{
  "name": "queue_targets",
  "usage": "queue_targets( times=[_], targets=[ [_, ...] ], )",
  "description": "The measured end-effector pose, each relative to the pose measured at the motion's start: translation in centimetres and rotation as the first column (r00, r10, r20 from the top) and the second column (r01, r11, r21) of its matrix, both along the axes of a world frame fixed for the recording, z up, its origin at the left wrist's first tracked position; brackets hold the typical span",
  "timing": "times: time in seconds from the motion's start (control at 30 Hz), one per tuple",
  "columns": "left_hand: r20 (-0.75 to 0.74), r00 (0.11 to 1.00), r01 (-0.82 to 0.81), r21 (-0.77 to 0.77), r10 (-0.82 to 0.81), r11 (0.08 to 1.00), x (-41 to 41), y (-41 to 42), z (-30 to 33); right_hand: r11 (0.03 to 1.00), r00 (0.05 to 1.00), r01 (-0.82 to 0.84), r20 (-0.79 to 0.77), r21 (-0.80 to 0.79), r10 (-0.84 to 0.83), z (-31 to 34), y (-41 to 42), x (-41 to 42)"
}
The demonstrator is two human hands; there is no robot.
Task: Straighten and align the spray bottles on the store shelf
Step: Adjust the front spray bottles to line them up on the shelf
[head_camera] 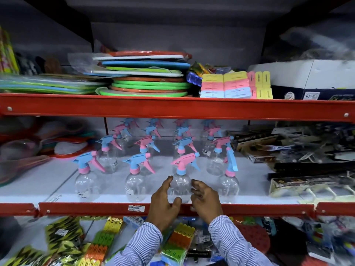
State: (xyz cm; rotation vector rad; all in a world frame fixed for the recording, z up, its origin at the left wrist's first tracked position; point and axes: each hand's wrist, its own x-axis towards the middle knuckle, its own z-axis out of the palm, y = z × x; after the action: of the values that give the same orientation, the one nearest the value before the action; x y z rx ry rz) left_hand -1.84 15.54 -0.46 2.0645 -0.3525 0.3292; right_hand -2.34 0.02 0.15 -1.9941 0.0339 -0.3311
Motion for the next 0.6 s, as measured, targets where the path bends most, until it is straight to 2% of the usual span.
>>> queue_targets(
  times=[0.6],
  targets=[
    [-0.014, 1.0, 0.018, 0.026, -0.018, 1.0, 0.01, -0.09, 0.12, 1.0, 0.999, 0.012, 0.042, 0.018, -0.013, -0.43, -0.43, -0.03]
  ],
)
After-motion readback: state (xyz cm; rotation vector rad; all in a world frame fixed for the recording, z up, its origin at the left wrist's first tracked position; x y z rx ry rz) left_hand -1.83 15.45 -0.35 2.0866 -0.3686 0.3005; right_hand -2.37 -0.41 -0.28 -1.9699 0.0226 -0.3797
